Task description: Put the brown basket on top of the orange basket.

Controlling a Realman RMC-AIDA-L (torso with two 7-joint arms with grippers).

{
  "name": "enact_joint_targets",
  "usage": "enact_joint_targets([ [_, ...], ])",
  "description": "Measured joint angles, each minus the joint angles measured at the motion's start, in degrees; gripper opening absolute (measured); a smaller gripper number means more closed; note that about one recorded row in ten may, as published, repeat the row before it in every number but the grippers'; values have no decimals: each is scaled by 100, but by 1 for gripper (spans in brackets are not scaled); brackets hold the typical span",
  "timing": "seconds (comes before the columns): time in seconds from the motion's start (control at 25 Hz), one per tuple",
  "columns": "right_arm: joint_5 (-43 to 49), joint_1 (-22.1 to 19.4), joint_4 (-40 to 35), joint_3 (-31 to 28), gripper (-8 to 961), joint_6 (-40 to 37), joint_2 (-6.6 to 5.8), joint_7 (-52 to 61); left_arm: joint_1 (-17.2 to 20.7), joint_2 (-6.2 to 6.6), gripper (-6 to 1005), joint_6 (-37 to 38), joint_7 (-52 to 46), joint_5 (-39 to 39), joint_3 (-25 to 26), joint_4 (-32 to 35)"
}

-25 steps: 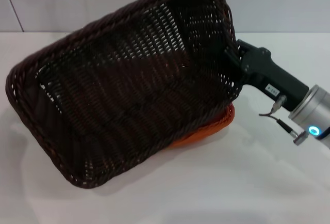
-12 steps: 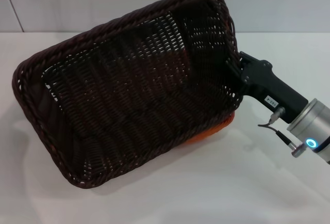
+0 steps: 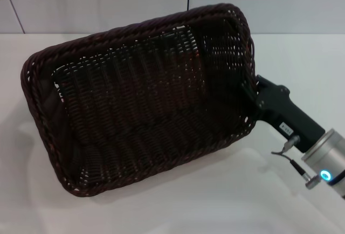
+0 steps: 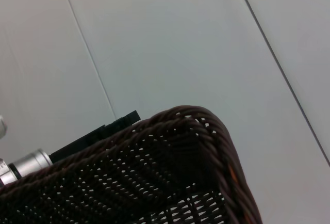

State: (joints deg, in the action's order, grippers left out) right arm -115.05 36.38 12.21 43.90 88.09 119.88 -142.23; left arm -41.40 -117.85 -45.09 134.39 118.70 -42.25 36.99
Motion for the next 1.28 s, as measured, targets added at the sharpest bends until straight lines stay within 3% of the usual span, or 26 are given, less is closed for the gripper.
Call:
enact_joint_targets([
  [0.32, 45, -122, 565, -201, 163, 225, 0, -521, -35, 22, 846, 27, -13, -55, -20, 1],
  [0.72, 18, -219, 651, -438, 162, 206, -29, -557, -49, 32, 847, 27, -11, -76, -4, 1],
  [1.28, 42, -242, 142, -498, 464, 269, -61, -327, -133, 29, 847, 163, 4, -79, 13, 1],
])
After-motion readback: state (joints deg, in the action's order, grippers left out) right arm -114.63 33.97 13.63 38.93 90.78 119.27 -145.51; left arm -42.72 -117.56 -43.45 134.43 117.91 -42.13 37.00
